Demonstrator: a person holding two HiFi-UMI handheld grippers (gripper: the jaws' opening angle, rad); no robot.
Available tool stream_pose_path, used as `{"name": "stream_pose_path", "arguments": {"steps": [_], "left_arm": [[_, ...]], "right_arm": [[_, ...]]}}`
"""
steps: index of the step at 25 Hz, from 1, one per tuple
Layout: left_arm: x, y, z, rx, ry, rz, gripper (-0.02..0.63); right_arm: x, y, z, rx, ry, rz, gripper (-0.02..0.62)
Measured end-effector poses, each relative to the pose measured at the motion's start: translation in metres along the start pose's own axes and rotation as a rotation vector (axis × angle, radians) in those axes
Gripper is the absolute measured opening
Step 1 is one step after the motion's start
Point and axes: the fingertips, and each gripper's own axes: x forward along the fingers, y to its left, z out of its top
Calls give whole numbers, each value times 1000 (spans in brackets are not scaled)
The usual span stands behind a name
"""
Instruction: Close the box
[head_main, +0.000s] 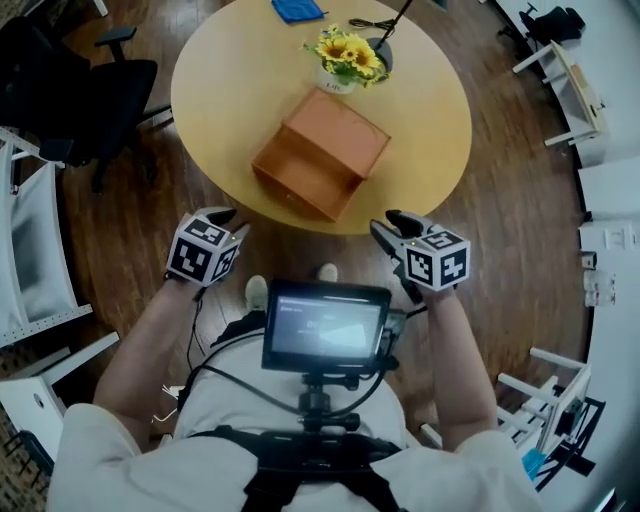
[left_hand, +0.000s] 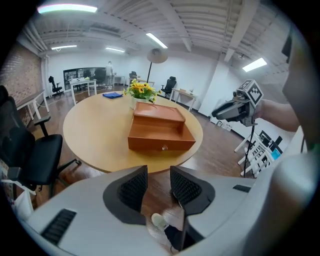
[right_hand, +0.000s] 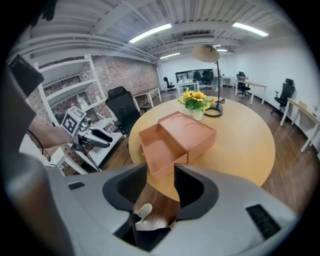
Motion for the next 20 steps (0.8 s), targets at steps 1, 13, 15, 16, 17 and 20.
{"name": "stream_pose_path", "arguments": {"steps": [1,13,15,16,17,20], "left_arm": [[6,0,5,-12,-9,3,144],[42,-14,35,-195,-156,114,144],[48,-18,36,-226,-180,138,144],[50,-19,35,-238,-189,149,144],[53,-19,34,-248,-196,161,144],[59,-20,31,-271,-219,193,144]], "right_arm": [[8,-8,10,-26,10,20,179],[112,-75,98,-468,268,263,59],[130,-85,103,-538,332,283,13],[137,-87,104,-567,360,296,2],[144,-87,105,-594,390,312,2],[159,-89,97,-679,505,353,2]]}}
